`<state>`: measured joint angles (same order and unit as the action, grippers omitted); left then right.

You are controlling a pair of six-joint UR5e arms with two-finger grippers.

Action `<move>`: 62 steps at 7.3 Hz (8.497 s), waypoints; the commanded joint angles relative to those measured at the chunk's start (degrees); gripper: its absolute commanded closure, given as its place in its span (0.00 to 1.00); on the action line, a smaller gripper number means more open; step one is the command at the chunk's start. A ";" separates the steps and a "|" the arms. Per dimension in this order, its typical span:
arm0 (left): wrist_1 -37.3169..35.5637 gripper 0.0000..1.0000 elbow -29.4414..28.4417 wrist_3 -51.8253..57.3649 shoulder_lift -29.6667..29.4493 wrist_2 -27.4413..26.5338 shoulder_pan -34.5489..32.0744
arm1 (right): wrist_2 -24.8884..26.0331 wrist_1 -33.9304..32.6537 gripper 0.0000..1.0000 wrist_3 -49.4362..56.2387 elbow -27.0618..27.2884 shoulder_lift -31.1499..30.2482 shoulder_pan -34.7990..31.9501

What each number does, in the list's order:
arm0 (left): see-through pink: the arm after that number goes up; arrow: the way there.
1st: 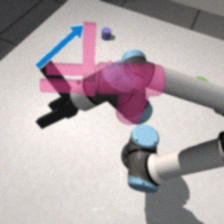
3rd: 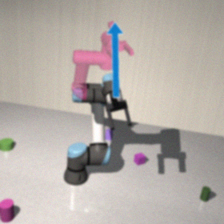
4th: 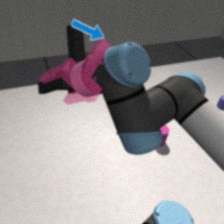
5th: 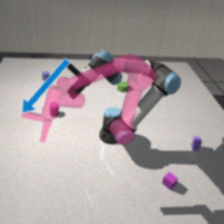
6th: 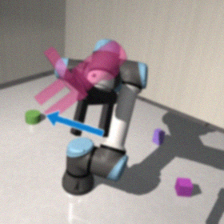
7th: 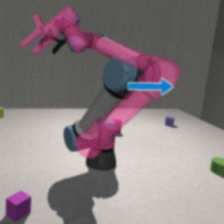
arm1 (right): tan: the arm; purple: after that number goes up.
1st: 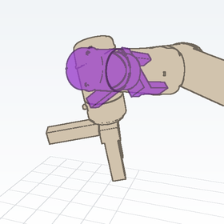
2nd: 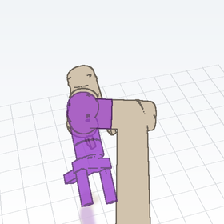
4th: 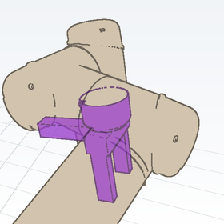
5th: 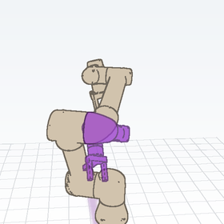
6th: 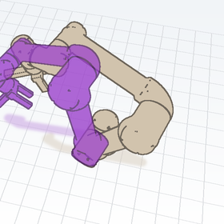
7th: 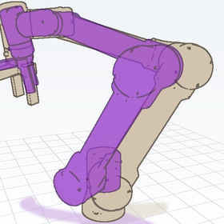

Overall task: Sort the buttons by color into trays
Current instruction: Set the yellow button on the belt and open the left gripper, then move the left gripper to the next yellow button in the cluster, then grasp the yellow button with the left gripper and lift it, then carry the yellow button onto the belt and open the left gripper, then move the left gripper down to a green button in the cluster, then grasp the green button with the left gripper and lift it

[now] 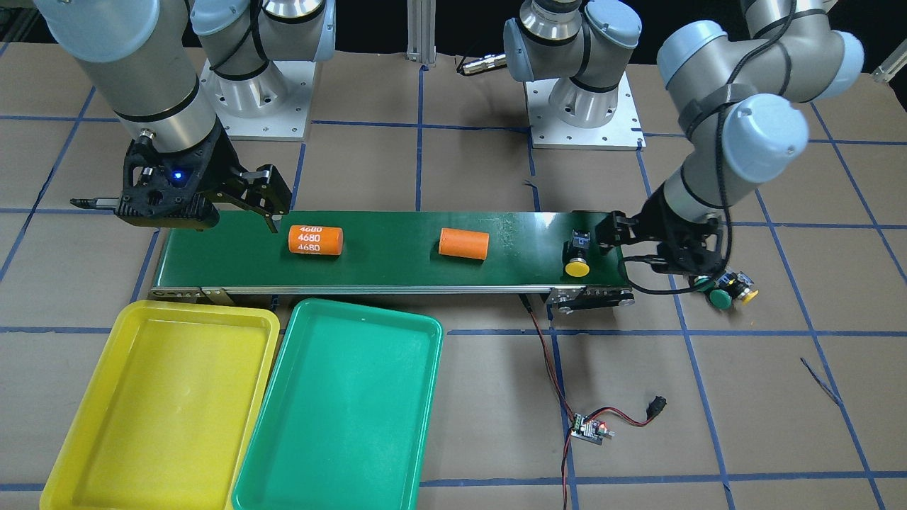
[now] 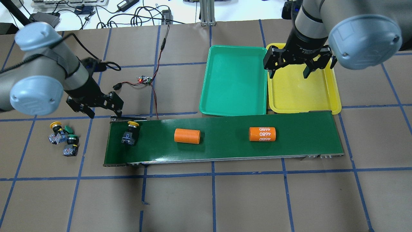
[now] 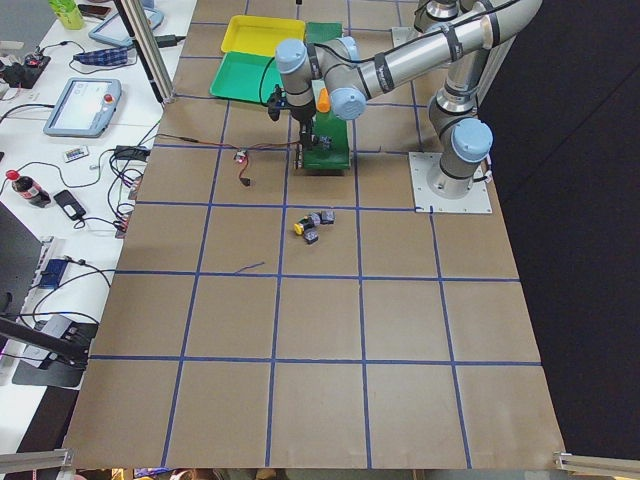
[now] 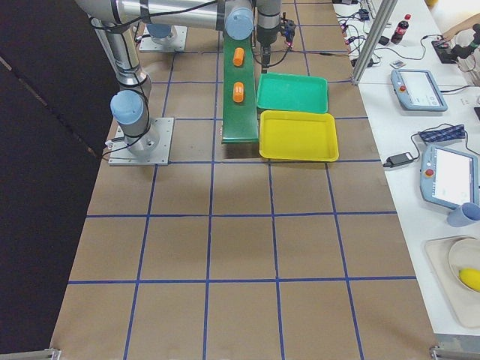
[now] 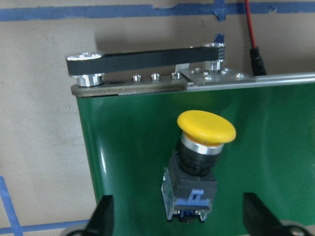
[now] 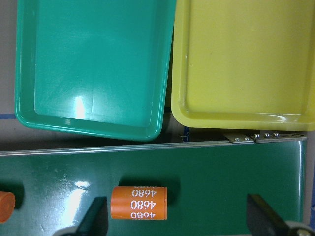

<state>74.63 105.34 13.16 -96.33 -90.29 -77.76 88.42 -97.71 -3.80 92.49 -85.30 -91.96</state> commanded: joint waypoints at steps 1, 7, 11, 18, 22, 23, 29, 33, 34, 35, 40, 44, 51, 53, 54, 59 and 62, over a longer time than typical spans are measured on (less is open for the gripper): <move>-0.80 0.00 -5.05 0.89 -1.84 -2.97 5.65 | 0.00 -0.02 0.00 -0.15 -0.12 -0.39 -0.24; -17.36 0.00 6.86 6.24 -8.61 -2.96 20.01 | 0.70 4.99 0.00 -1.38 -0.82 -6.10 -1.73; -18.91 0.00 7.87 6.61 -10.45 -3.67 21.06 | -5.57 4.28 0.00 -1.39 -0.73 -7.08 -0.69; -18.82 1.00 7.07 6.52 -10.82 -3.23 21.07 | 1.49 8.32 0.00 -0.95 -7.24 -4.70 -1.29; -15.51 1.00 6.28 6.35 -5.73 -3.49 12.75 | 1.50 8.50 0.00 -0.25 -6.71 -5.50 -1.21; -15.22 1.00 6.11 6.35 -4.23 -3.23 9.59 | 1.41 8.50 0.00 -0.24 -6.71 -5.49 -1.21; -14.16 1.00 10.31 3.72 -2.64 0.00 -5.21 | 1.32 9.20 0.00 -0.42 -6.62 -5.49 -1.21; -13.72 1.00 13.13 3.62 -0.18 -0.41 -5.39 | 1.32 8.15 0.00 -0.94 -6.27 -5.32 -0.77; -13.73 0.78 13.22 3.62 0.17 -0.33 -5.39 | 1.58 8.67 0.00 -1.29 -6.01 -5.14 -1.03; -13.81 0.20 13.14 3.36 0.09 -0.06 -5.39 | 1.41 9.29 0.00 -1.21 -5.14 -4.79 -0.77; -6.31 0.00 0.89 5.54 -0.43 -1.11 -1.37 | 1.41 -0.44 0.00 -0.51 8.73 -6.11 -1.03; -4.32 0.00 -2.25 38.43 -4.82 -0.86 17.94 | 1.49 -9.60 0.00 -0.33 16.49 -7.07 -1.03; -17.94 0.00 4.79 56.97 -13.61 -0.94 24.50 | 1.50 -9.69 0.00 -0.42 17.55 -8.13 -1.47; -17.94 0.00 4.70 58.63 -15.99 -0.94 25.46 | 0.97 -9.95 0.00 -0.68 18.25 -7.16 -1.56; -17.94 0.05 4.61 58.90 -16.43 -0.94 25.72 | 1.31 -10.04 0.00 -0.25 18.25 -7.08 -1.47; -17.94 1.00 3.65 58.21 -14.60 -3.22 25.12 | 1.23 -13.11 0.00 -0.42 18.69 -4.71 -1.56; -13.41 1.00 0.93 37.20 -9.42 -4.88 19.96 | -0.26 -13.21 0.00 -0.24 17.73 -1.72 -0.95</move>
<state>58.32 107.29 60.26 -108.24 -93.86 -54.81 88.75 -110.92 -4.06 110.73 -88.40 -93.35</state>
